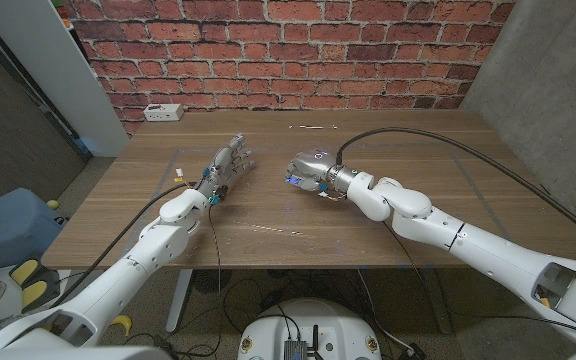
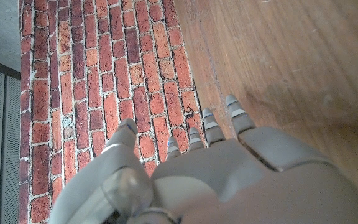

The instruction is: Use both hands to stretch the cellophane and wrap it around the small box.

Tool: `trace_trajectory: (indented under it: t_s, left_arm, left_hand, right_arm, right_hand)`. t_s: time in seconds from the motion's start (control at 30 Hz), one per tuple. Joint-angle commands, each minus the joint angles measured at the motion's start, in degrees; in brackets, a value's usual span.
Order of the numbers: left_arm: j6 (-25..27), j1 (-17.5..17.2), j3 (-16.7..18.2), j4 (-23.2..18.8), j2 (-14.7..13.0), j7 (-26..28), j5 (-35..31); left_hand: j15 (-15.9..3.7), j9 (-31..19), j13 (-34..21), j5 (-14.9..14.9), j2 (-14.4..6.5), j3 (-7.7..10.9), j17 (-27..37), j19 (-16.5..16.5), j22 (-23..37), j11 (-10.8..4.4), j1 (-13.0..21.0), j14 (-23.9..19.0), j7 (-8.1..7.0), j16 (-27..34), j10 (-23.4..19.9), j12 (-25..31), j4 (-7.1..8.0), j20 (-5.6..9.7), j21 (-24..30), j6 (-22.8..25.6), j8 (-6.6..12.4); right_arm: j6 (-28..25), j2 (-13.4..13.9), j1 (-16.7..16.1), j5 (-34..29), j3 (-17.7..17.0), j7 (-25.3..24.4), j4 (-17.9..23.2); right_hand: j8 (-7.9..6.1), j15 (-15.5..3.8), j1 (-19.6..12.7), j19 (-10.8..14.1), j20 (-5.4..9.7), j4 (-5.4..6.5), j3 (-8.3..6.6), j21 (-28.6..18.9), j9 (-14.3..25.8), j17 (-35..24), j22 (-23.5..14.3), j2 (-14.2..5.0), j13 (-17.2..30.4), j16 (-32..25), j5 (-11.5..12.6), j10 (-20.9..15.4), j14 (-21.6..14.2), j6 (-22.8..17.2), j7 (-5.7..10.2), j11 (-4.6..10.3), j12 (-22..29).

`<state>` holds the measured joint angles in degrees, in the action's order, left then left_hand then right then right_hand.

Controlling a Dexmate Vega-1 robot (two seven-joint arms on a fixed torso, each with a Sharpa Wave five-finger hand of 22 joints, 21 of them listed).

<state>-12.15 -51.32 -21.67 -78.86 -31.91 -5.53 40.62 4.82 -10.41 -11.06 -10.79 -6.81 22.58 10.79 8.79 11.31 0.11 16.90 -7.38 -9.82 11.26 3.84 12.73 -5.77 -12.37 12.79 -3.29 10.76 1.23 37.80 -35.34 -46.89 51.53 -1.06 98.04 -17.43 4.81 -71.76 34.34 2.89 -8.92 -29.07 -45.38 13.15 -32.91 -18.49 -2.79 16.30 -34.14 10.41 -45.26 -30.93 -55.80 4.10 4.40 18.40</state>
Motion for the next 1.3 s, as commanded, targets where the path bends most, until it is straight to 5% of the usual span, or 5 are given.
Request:
trace_trajectory:
  t_s: [0.03,0.3,0.5,0.83,1.3]
  left_arm:
    - [-0.5,0.2,0.1,1.1,0.5,-0.4,0.3]
    - [-0.6,0.3,0.1,1.6,0.6,-0.6,0.4]
    - [-0.6,0.1,0.3,1.4,0.5,-0.3,0.4]
    - [-0.6,0.2,0.4,1.6,0.5,-0.4,0.4]
    - [-0.5,0.9,0.1,2.2,0.7,-0.9,0.3]
  left_hand:
    - [0.04,0.0,-0.2,0.1,0.0,0.34,0.2,0.3,0.3,0.04,-0.4,-0.6,0.01,-0.1,0.0,-0.2,0.07,0.01,0.2,0.3,0.02]
    - [0.04,0.0,-0.2,0.1,0.1,0.39,0.2,0.3,0.3,0.02,-0.5,-0.6,0.0,-0.1,0.0,-0.2,0.03,0.01,0.2,0.2,0.0]
    - [0.06,0.0,-0.2,0.1,0.1,0.42,0.2,0.3,0.3,0.04,-0.6,-0.6,0.03,-0.1,0.0,-0.2,0.02,0.01,0.2,0.2,-0.01]
    - [0.04,0.0,-0.2,0.1,0.1,0.46,0.2,0.3,0.3,0.03,-0.7,-0.6,-0.08,-0.1,0.0,-0.2,0.0,0.0,0.2,0.2,-0.01]
    - [0.15,0.0,-0.2,0.1,0.1,0.52,0.2,0.2,0.3,0.02,-0.8,-0.7,-0.06,-0.1,0.0,-0.2,-0.01,0.0,0.2,0.2,-0.01]
  right_arm:
    - [5.4,-1.8,2.3,1.8,0.8,5.7,-2.8]
    - [2.7,-3.3,3.7,2.4,1.3,11.8,-3.4]
    - [1.2,-3.8,4.1,1.5,2.1,13.3,-3.8]
    - [-3.3,-4.6,5.3,1.9,2.9,19.4,-3.3]
    - [-10.1,-4.5,4.0,2.0,1.7,18.6,-1.1]
  right_hand:
    - [0.59,-18.38,-8.0,-0.7,8.41,-0.17,0.43,-1.1,0.3,-3.9,0.2,-6.88,0.1,1.2,0.2,0.0,-19.6,0.3,0.47,0.18,-0.6]
    - [2.37,-18.58,-7.8,-2.2,8.18,-0.4,2.49,-3.1,0.3,-1.3,1.3,-5.47,-0.2,4.4,-0.1,2.5,-18.4,2.5,0.91,0.22,-2.5]
    - [4.28,-18.53,-4.2,-3.1,6.11,0.85,7.14,-5.1,0.3,-0.2,3.6,-3.74,-0.6,6.3,-0.6,4.5,-16.4,4.6,0.22,-0.31,-4.4]
    - [7.6,-16.35,10.9,-6.6,-1.07,6.17,12.07,-3.6,-1.0,5.7,8.5,-1.72,-2.2,15.0,0.3,14.7,-8.9,19.5,2.27,-1.56,-8.0]
    - [7.72,-14.59,20.4,-8.1,-2.5,9.58,15.09,-1.4,-1.7,6.1,8.6,-0.51,-3.0,17.9,1.0,21.0,-3.2,28.8,2.47,-1.54,-8.0]
